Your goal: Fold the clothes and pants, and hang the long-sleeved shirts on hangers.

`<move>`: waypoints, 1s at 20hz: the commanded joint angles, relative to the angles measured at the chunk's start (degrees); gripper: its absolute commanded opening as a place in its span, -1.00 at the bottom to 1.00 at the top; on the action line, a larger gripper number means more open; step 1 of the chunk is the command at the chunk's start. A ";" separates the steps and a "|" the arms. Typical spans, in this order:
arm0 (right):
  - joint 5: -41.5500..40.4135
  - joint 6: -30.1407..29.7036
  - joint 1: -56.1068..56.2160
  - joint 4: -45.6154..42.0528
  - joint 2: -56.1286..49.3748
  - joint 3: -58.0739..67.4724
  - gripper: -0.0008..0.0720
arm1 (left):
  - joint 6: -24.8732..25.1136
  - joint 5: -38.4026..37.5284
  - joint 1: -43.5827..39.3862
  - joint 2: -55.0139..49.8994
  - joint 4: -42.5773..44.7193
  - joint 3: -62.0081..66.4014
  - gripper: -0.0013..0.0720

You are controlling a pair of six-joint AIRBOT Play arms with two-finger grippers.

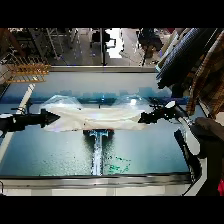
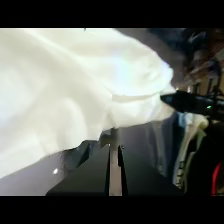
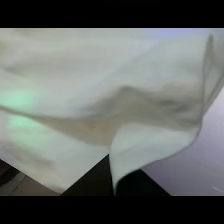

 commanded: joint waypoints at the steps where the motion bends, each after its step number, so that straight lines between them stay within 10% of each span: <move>1: 6.58 4.96 0.55 -12.50 1.88 3.93 -0.94 | -6.21 8.50 -6.29 0.20 12.09 0.07 -0.95; 4: 7.54 18.49 0.55 -43.19 10.71 3.58 -0.94 | -15.65 12.63 -11.13 0.17 23.82 0.07 -0.95; 6: 7.82 19.52 -0.20 -48.15 16.98 3.67 -0.94 | -16.59 13.00 -14.16 0.13 26.77 0.07 -0.95; 13: 0.44 23.23 17.92 -21.33 23.85 3.76 -0.94 | -15.96 18.08 -18.40 3.02 23.47 4.57 -0.95; 20: -40.61 26.14 47.30 -13.42 4.76 9.44 -0.73 | -15.96 6.40 -3.37 16.15 24.98 7.32 -0.95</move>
